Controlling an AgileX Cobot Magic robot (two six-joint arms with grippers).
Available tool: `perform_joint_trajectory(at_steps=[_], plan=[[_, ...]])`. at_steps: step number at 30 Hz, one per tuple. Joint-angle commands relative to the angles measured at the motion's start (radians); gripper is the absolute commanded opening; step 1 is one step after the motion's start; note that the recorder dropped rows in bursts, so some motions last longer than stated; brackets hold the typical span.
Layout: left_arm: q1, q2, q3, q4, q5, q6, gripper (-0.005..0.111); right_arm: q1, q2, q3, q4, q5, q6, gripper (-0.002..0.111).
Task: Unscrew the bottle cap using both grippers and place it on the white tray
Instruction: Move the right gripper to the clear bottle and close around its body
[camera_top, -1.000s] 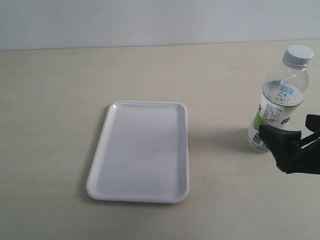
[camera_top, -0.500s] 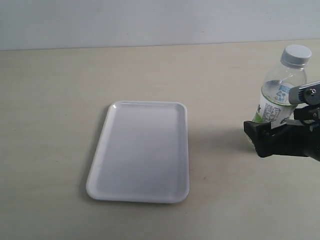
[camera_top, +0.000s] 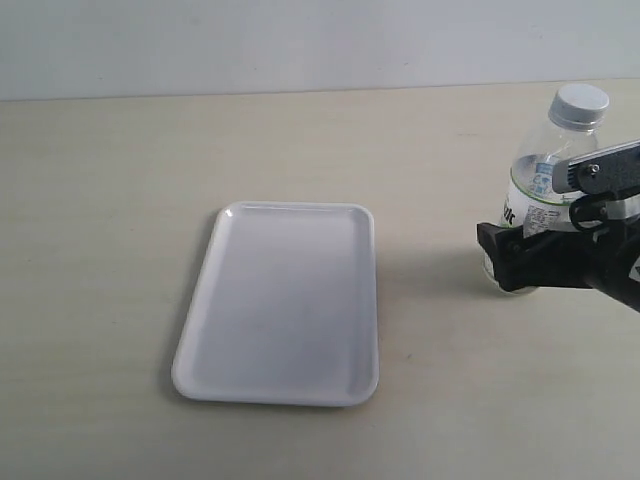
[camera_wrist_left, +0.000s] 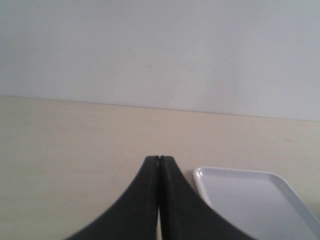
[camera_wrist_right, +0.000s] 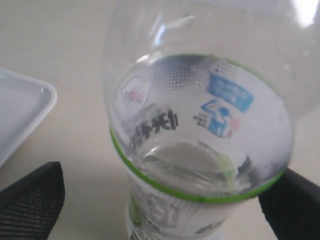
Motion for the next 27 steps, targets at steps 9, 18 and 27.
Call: perform_joint_trajectory(at_steps=[9, 18, 27], plan=[[-0.004, -0.005, 0.000, 0.005, -0.001, -0.001, 0.000, 0.002, 0.005, -0.005, 0.036, -0.046, -0.010, 0.100], [-0.004, -0.005, 0.000, 0.005, -0.001, -0.001, 0.000, 0.002, 0.005, -0.005, 0.029, -0.062, -0.020, 0.100], [-0.004, -0.005, 0.000, 0.005, -0.001, -0.001, 0.000, 0.002, 0.005, -0.005, 0.083, -0.068, -0.047, 0.100]])
